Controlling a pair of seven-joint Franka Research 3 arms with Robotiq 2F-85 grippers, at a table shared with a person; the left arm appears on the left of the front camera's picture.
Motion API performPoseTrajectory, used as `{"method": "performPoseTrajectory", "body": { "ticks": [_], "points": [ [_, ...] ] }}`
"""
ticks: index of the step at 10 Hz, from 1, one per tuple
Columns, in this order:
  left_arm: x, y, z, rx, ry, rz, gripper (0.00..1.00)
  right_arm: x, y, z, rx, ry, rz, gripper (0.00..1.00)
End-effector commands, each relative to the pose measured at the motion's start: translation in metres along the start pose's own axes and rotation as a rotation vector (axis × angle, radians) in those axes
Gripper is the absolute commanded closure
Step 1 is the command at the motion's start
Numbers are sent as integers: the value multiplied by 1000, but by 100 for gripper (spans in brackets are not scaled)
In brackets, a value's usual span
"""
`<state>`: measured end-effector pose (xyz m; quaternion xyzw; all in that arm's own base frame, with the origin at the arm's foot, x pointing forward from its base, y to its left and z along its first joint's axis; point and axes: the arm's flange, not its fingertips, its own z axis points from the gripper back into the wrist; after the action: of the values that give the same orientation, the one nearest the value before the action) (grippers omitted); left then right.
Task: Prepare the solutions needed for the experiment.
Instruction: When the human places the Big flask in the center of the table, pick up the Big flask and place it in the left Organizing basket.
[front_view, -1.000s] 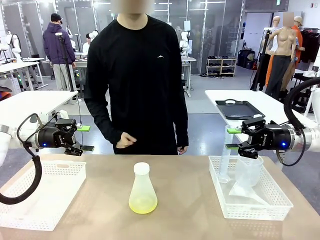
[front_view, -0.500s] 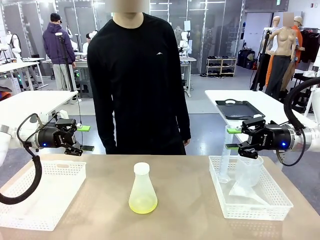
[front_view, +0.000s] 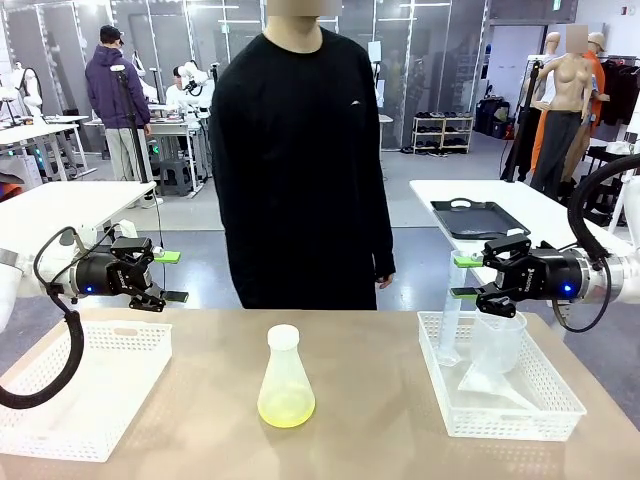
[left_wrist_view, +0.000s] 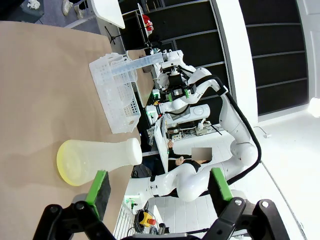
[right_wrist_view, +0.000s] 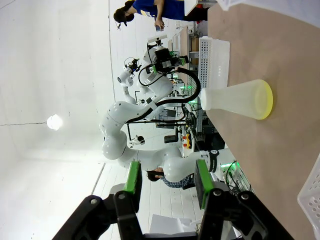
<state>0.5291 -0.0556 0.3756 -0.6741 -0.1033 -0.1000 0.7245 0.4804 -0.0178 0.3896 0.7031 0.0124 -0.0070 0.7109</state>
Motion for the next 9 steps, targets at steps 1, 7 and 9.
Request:
{"method": "performPoseTrajectory", "body": {
  "ticks": [1, 7, 9],
  "points": [
    [-1, -2, -1, -12, 7, -1, 0, 0, 1, -1, 3, -1, 0, 45],
    [-2, -82, -54, -39, 124, -665, 0, 0, 1, -1, 3, -1, 0, 45],
    [2, -96, -81, -13, 220, -931, 0, 0, 1, -1, 3, -1, 0, 45]
  ]
}}
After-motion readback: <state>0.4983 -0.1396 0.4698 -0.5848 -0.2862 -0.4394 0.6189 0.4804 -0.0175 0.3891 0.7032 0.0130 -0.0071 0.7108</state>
